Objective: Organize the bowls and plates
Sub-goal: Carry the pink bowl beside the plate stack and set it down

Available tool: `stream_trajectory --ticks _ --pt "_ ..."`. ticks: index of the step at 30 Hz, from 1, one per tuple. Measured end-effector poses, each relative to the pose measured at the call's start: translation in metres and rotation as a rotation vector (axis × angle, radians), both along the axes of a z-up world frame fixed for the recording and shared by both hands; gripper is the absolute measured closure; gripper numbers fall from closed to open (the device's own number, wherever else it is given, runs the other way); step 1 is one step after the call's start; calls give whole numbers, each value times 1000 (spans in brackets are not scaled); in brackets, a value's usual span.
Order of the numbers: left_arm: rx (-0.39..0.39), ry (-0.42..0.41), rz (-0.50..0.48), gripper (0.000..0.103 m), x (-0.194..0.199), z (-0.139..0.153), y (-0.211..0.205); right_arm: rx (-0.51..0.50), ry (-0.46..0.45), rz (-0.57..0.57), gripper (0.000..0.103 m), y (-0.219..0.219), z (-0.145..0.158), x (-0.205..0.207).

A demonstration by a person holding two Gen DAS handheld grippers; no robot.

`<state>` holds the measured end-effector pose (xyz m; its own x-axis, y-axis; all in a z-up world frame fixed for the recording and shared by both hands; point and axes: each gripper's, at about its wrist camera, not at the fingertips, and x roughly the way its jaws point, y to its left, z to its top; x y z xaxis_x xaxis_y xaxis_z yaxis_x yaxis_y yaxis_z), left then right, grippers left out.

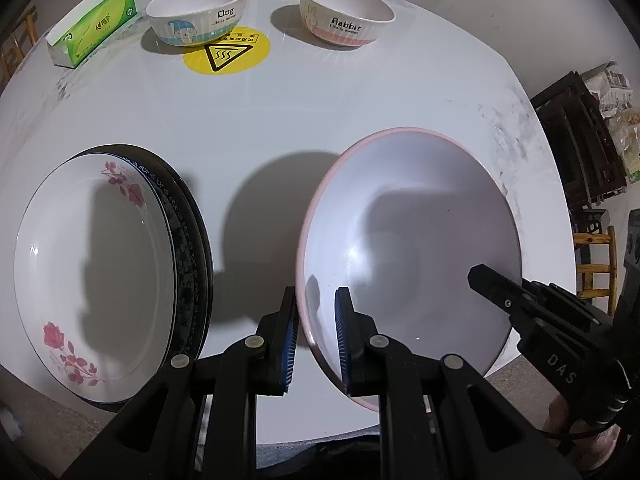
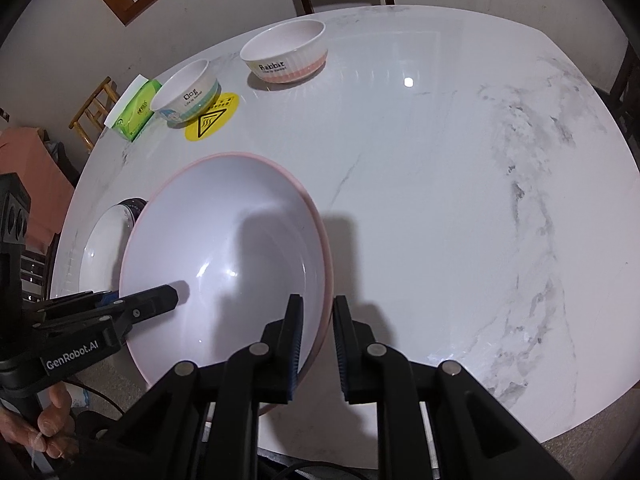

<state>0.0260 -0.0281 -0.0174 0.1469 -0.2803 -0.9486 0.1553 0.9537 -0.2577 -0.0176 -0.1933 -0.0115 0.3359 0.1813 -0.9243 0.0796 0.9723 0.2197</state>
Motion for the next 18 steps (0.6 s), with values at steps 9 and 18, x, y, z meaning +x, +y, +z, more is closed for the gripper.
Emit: stream_trajectory --ticks 9,18 --pt "16 -13 -9 88 -1 -3 -4 12 6 2 85 -1 -4 4" --pt "20 -17 -12 87 1 -3 -4 -9 6 22 84 2 -3 5"
